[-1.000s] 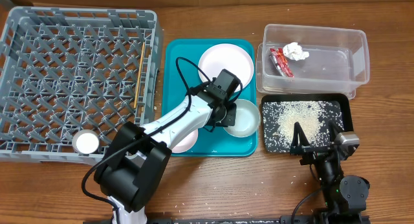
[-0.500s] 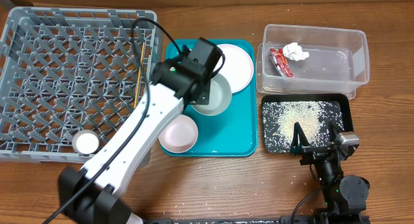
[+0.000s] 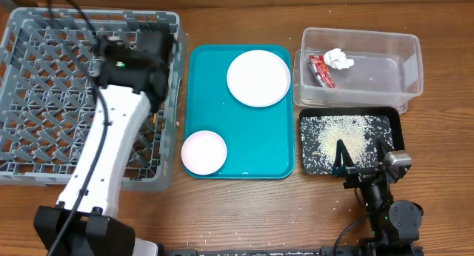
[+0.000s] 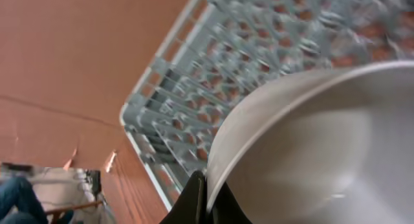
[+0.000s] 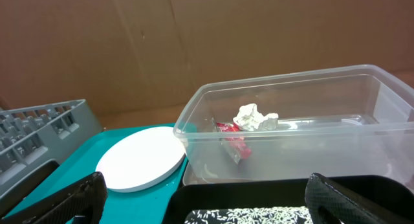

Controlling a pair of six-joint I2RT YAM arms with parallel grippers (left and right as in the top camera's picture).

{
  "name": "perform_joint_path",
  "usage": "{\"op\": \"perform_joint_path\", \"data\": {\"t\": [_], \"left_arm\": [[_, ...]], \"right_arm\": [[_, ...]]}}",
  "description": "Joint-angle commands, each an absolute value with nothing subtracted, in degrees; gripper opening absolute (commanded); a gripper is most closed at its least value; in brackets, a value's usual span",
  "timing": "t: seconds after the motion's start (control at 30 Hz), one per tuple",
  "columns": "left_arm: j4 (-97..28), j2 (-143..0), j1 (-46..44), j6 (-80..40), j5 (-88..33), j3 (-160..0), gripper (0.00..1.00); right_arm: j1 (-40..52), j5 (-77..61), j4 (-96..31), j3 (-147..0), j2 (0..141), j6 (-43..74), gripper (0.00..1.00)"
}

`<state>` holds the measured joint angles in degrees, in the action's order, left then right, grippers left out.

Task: Sort waste into correct bins and load items into the dishwasher
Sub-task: 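Carry the grey bowl into the dish rack and release it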

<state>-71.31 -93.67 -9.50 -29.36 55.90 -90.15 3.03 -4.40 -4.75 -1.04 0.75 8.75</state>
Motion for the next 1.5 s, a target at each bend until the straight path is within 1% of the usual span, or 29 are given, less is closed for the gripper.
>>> {"op": "perform_joint_path", "data": {"t": [0.0,0.1,0.2,0.3,0.53,0.63,0.7,0.73,0.8,0.93,1.07,1.23,1.47], "left_arm": [[-66.0,-97.7,-6.4,-22.9,62.0,-90.4,0.04],[-61.0,-103.5,-6.1,-19.6,62.3,-90.4,0.04],[-60.2,-108.2,-6.3,-19.0,62.3,-90.4,0.04],[-60.8,-112.0,-8.3,-18.8,62.3,-90.4,0.04],[-64.0,-112.1,-14.7,-18.9,63.7,-90.4,0.04],[-65.2,-112.1,-15.2,-18.9,64.4,-90.4,0.04],[-67.5,-112.0,-15.1,-19.2,67.7,-90.4,0.04],[-70.2,-112.0,-15.1,-21.6,71.6,-90.4,0.04],[-71.7,-112.0,-15.0,-23.5,73.5,-90.4,0.04],[-71.6,-112.1,-14.9,-24.9,72.5,-90.4,0.04],[-68.8,-112.3,-13.2,-24.8,71.7,-90.1,0.04],[-70.1,-112.8,-10.5,-21.4,72.8,-90.1,0.04],[-69.1,-112.8,-11.7,-21.5,68.6,-90.1,0.04]], "right_arm": [[2.8,-3.9,-4.4,-0.5,0.3,8.8,1.00],[2.8,-3.9,-4.4,-0.5,0.3,8.8,1.00],[2.8,-3.9,-4.4,-0.5,0.3,8.8,1.00],[2.8,-3.9,-4.4,-0.5,0.3,8.8,1.00],[2.8,-3.9,-4.4,-0.5,0.3,8.8,1.00],[2.8,-3.9,-4.4,-0.5,0.3,8.8,1.00],[2.8,-3.9,-4.4,-0.5,0.3,8.8,1.00],[2.8,-3.9,-4.4,-0.5,0.3,8.8,1.00],[2.8,-3.9,-4.4,-0.5,0.3,8.8,1.00],[2.8,-3.9,-4.4,-0.5,0.3,8.8,1.00],[2.8,-3.9,-4.4,-0.5,0.3,8.8,1.00],[2.8,-3.9,-4.4,-0.5,0.3,8.8,1.00],[2.8,-3.9,-4.4,-0.5,0.3,8.8,1.00]]}}
